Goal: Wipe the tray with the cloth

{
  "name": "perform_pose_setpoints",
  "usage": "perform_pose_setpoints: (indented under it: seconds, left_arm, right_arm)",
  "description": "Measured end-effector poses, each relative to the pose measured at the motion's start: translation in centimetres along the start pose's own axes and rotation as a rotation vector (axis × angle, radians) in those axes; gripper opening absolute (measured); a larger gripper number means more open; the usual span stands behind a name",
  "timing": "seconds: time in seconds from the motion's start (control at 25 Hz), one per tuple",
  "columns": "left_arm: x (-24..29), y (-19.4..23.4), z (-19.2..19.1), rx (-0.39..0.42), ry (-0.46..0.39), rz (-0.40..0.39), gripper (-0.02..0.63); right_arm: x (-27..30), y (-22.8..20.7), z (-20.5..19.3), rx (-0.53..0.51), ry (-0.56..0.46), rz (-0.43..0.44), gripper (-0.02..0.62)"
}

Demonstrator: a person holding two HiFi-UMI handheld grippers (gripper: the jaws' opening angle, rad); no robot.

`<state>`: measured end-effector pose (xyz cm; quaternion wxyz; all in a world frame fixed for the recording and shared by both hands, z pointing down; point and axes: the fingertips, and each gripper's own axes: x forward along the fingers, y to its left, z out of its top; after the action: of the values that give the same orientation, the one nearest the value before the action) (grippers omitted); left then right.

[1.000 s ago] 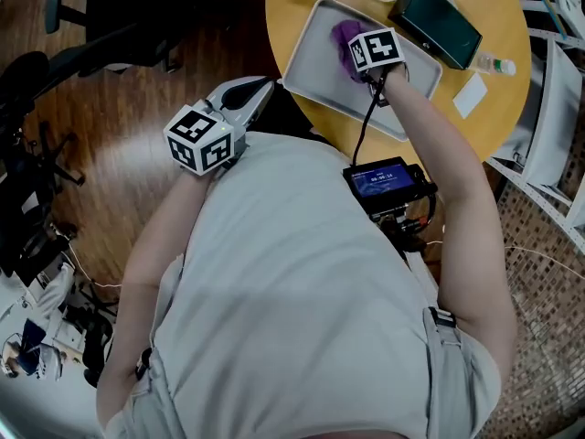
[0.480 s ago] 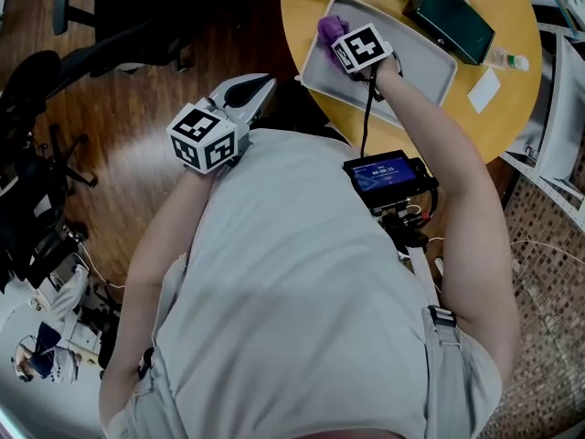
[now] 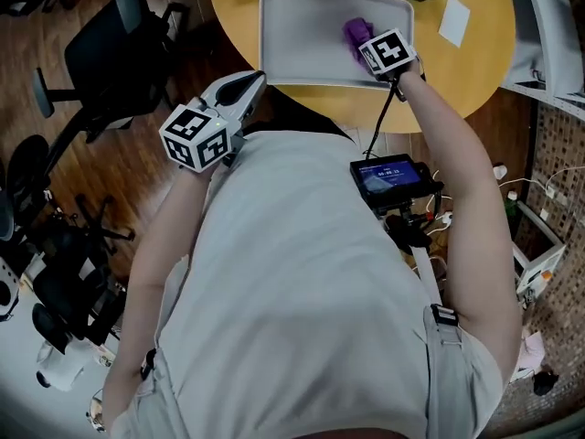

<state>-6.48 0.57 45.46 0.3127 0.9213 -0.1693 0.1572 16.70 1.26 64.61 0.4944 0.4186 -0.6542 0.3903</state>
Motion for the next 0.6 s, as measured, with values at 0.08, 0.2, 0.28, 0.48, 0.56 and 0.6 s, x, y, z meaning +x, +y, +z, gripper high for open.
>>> perform_pose_setpoints:
  seconds: [0.08, 0.2, 0.28, 0.48, 0.56, 0.6]
  left_arm:
    - [1.5, -1.5, 0.4, 0.013, 0.007, -0.020, 0.000]
    - [3.5, -3.4, 0.5, 0.022, 0.021, -0.037, 0.000]
    - [4.4, -4.4, 0.6, 0.013, 0.019, -0.041, 0.000]
    - [4.7, -5.1, 0.7, 0.017, 0.009, -0.027, 0.000]
    - [4.5, -4.9, 0.6, 0.015, 0.016, -0.030, 0.000]
    - [4.5, -4.8, 0.7, 0.017, 0.020, -0.038, 0.000]
  right_arm:
    - [-0.8, -2.8, -1.9, 0.077, -0.011, -0.027, 0.075]
    - [-1.6, -5.9, -4.2, 0.196, -0.027, -0.044, 0.075]
    - [-2.0, -7.0, -5.3, 0.269, -0.036, -0.037, 0.075]
    - [-2.4, -7.5, -5.7, 0.264, -0.035, -0.052, 0.075]
    - [-2.3, -7.2, -5.8, 0.255, -0.033, -0.075, 0.075]
    - [-2.2, -6.9, -5.8, 0.252, -0.030, -0.082, 0.075]
